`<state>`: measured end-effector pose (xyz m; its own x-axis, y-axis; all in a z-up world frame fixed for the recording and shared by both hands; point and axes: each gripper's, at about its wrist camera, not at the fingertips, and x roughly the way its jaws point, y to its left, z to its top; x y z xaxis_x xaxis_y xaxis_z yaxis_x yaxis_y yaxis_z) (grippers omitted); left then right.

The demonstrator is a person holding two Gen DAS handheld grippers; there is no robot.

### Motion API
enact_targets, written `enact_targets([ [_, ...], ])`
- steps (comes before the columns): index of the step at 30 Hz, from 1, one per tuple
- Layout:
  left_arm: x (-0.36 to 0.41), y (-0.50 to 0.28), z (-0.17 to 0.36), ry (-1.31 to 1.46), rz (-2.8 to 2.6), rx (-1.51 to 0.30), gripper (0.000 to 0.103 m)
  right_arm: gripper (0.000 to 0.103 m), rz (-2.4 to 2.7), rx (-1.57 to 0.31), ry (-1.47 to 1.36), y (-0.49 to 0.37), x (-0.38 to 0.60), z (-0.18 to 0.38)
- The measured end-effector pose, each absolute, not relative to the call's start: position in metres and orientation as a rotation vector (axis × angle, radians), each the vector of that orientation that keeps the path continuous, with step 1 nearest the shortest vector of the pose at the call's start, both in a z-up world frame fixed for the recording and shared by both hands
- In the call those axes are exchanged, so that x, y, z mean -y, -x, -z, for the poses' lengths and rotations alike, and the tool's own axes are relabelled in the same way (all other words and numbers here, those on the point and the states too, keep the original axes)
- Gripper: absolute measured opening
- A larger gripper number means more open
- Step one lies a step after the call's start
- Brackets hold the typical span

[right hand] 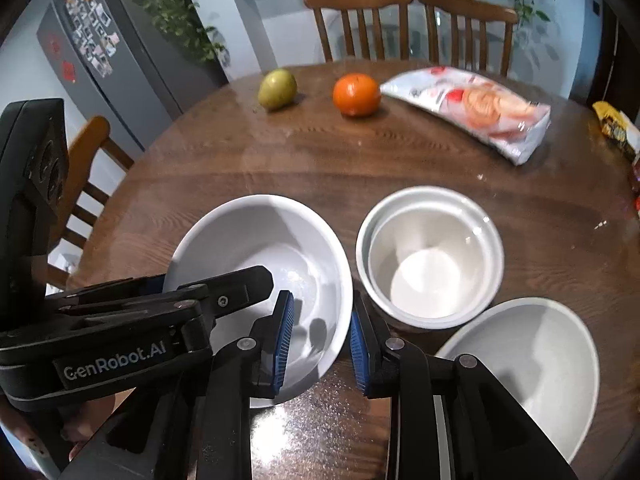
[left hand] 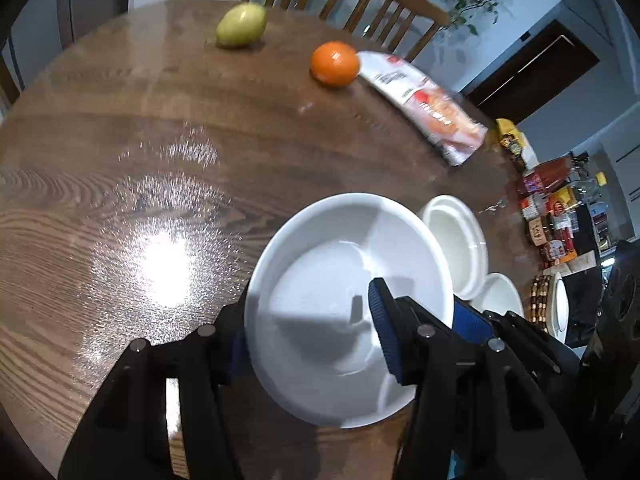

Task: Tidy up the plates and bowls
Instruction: 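Carry the shallow white bowl with the left tool over the large white bowl, then lower the shallow white bowl into the large white bowl with the left tool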

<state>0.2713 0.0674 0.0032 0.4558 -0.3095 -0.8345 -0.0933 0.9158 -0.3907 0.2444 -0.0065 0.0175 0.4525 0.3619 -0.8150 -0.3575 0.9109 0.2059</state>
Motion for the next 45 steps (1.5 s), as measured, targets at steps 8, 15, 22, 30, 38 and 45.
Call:
enact_targets([
  [8, -0.054, -0.245, -0.043, 0.381, 0.173, -0.957, 0.052, 0.03, -0.471, -0.921, 0.002, -0.227, 0.022, -0.055],
  [15, -0.04, -0.223, -0.07, 0.366, 0.195, -0.848, 0.052, 0.03, -0.504, -0.895, -0.026, -0.223, 0.042, -0.072],
  [22, -0.01, -0.201, -0.087, 0.32, 0.273, -0.783, 0.052, 0.03, -0.503, -0.865, -0.105, -0.222, 0.079, -0.088],
  [30, 0.025, -0.209, -0.077, 0.341, 0.328, -0.851, 0.052, 0.03, -0.491, -0.84, -0.093, -0.224, 0.111, -0.095],
  [38, 0.063, -0.223, -0.047, 0.287, 0.377, -0.971, 0.052, 0.041, -0.41, -0.917, -0.097, -0.248, 0.133, -0.072],
  [45, 0.071, -0.233, -0.027, 0.285, 0.39, -1.063, 0.052, 0.041, -0.336, -1.024, -0.014, -0.261, 0.128, -0.045],
])
